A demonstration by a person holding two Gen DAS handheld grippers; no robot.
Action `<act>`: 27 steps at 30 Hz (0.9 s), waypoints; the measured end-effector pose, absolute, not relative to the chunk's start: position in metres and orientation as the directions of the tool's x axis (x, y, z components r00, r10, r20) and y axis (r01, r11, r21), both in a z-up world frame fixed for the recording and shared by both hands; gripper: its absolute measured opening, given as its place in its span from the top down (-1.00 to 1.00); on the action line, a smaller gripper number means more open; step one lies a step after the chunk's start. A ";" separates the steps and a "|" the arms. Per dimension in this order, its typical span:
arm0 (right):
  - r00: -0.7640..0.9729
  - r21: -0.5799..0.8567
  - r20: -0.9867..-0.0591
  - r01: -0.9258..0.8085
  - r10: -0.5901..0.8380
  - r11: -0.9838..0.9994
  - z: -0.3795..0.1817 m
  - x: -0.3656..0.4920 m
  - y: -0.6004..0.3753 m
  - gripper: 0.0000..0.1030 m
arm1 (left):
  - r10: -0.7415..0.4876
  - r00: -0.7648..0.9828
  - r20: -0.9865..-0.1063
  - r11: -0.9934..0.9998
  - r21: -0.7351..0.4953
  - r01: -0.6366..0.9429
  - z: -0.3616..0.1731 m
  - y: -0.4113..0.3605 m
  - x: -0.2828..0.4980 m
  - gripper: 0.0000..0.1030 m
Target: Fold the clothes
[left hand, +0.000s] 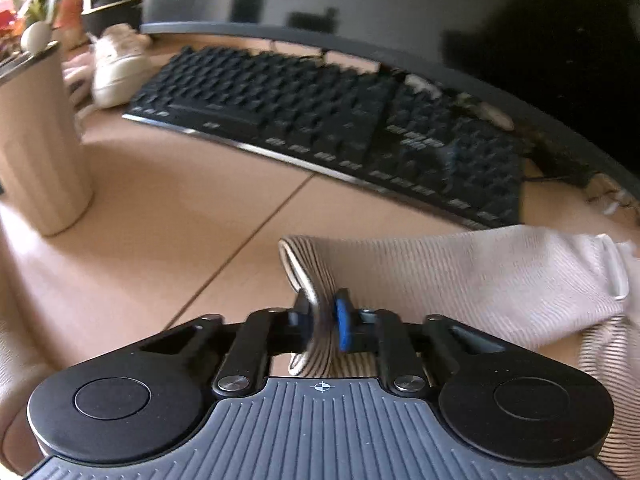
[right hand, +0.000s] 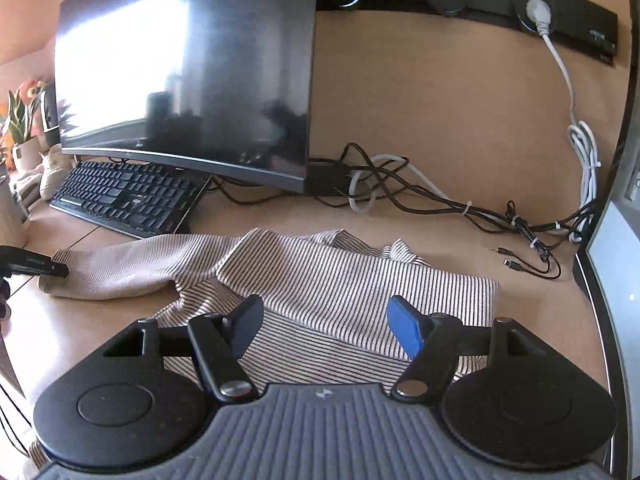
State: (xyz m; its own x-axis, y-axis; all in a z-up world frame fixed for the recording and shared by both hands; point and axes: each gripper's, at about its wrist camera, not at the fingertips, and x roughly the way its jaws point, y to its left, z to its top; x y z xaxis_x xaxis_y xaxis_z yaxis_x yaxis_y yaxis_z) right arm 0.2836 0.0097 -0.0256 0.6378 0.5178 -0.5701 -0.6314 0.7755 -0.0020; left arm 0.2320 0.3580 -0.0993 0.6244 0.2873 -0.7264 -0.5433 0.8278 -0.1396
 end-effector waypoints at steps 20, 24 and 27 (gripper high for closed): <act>0.463 0.015 -0.355 -0.866 0.812 0.500 -0.009 0.250 0.160 0.86 | -0.174 0.885 -0.431 0.889 -0.456 -0.047 0.040 0.271 0.251 0.87; 0.529 0.069 -0.404 -0.796 0.746 0.602 -0.008 0.283 0.128 0.87 | -0.061 0.887 -0.458 0.905 -0.401 -0.145 0.034 0.286 0.247 0.21; 0.578 0.077 -0.422 -0.745 0.699 0.663 -0.009 0.295 0.099 0.87 | 0.016 0.849 -0.528 0.887 -0.385 -0.256 0.015 0.303 0.241 0.12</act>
